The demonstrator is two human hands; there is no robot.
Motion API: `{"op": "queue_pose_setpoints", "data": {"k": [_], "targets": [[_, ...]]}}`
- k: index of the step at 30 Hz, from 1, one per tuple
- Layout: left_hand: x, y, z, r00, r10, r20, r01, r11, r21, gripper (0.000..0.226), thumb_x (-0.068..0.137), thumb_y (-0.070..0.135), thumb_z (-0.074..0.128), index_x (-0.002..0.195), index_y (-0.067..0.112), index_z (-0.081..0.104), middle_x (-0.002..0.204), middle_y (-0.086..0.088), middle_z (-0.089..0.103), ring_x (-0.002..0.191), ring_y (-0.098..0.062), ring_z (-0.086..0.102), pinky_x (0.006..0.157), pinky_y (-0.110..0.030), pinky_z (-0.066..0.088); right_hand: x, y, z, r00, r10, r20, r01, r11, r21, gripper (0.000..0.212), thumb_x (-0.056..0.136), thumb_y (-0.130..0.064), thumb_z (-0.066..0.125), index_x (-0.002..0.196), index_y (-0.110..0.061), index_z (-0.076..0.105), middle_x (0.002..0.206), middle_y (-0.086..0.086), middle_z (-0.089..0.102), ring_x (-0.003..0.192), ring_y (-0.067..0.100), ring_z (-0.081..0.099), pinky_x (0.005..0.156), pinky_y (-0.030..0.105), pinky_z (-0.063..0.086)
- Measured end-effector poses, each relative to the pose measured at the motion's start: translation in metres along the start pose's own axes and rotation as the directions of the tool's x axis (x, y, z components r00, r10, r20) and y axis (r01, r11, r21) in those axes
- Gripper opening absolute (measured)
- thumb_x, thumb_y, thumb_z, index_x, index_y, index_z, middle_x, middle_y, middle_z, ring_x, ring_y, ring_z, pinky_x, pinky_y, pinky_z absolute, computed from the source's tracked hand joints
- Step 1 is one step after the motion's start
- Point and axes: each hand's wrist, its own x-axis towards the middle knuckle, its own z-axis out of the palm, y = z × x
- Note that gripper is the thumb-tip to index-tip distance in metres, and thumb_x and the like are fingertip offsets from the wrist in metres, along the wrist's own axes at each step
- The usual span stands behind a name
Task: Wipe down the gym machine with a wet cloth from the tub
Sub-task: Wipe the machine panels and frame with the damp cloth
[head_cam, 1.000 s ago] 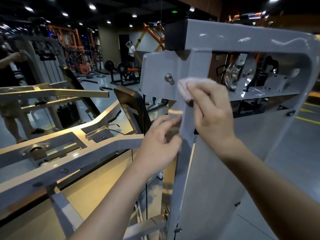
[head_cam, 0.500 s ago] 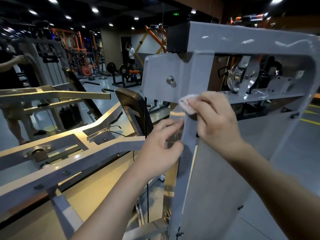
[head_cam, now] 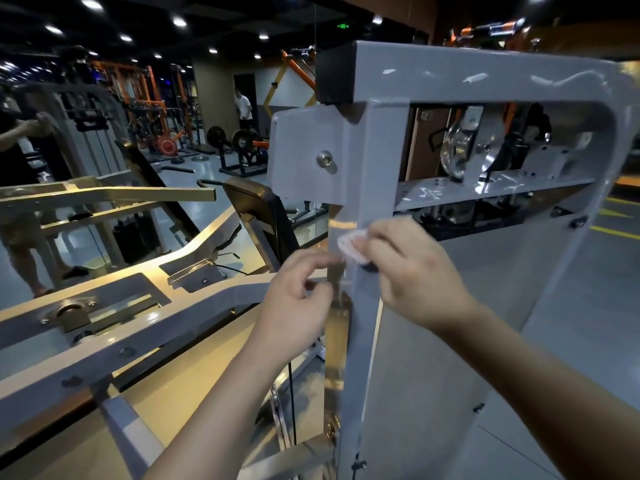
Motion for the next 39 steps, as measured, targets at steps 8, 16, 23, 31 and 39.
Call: {"op": "queue_pose_setpoints", "data": {"k": [8, 16, 23, 31, 39], "targets": [[-0.010, -0.020, 0.002, 0.975, -0.154, -0.158, 0.146, 0.987, -0.060, 0.032, 0.093, 0.002, 0.052, 0.103, 0.029, 0.066, 0.105, 0.009, 0.064, 0.093, -0.001, 0.059, 0.072, -0.014, 0.045, -0.013, -0.021, 0.014, 0.987, 0.123, -0.101, -0.123, 0.992, 0.012, 0.028, 0.100, 0.004, 0.041, 0.098, 0.003, 0.068, 0.100, 0.017, 0.064, 0.087, 0.030, 0.057, 0.076, 0.032, 0.047], [-0.019, -0.039, 0.009, 0.970, -0.183, -0.160, 0.177, 0.983, -0.053, 0.030, 0.092, 0.001, 0.052, 0.095, 0.029, 0.064, 0.098, 0.013, 0.065, 0.093, 0.003, 0.059, 0.072, -0.006, 0.040, -0.024, -0.028, 0.018, 0.992, 0.130, 0.001, -0.130, 0.991, -0.044, 0.018, 0.097, 0.004, 0.051, 0.105, 0.003, 0.067, 0.101, 0.016, 0.065, 0.085, 0.026, 0.056, 0.063, 0.026, 0.044], [-0.034, -0.062, 0.020, 0.958, -0.250, -0.138, 0.245, 0.968, -0.056, 0.033, 0.092, 0.000, 0.051, 0.094, 0.029, 0.066, 0.102, 0.008, 0.065, 0.095, 0.000, 0.058, 0.077, -0.015, 0.042, -0.083, -0.046, 0.057, 0.978, 0.208, -0.033, -0.207, 0.978, 0.026, 0.011, 0.095, 0.010, 0.057, 0.099, 0.008, 0.067, 0.098, 0.017, 0.061, 0.088, 0.024, 0.050, 0.079, 0.027, 0.043], [-0.049, -0.082, 0.035, 0.955, -0.293, -0.056, 0.292, 0.956, -0.016, 0.027, 0.091, 0.003, 0.051, 0.095, 0.025, 0.067, 0.094, 0.013, 0.062, 0.078, -0.001, 0.054, 0.070, -0.023, 0.039, -0.154, -0.052, 0.082, 0.930, 0.166, 0.329, -0.217, 0.968, 0.126, 0.036, 0.076, 0.021, 0.063, 0.103, -0.004, 0.065, 0.110, 0.010, 0.059, 0.091, 0.029, 0.056, 0.075, 0.039, 0.054], [-0.062, -0.091, 0.039, 0.936, -0.352, -0.012, 0.352, 0.936, 0.017, 0.024, 0.094, 0.006, 0.052, 0.096, 0.025, 0.066, 0.099, 0.016, 0.065, 0.089, 0.004, 0.057, 0.075, -0.012, 0.042, -0.159, -0.068, 0.102, 0.905, 0.412, 0.104, -0.425, 0.886, 0.185, 0.015, 0.102, 0.000, 0.054, 0.100, -0.003, 0.069, 0.106, 0.008, 0.061, 0.099, 0.027, 0.056, 0.092, 0.014, 0.036]]}}
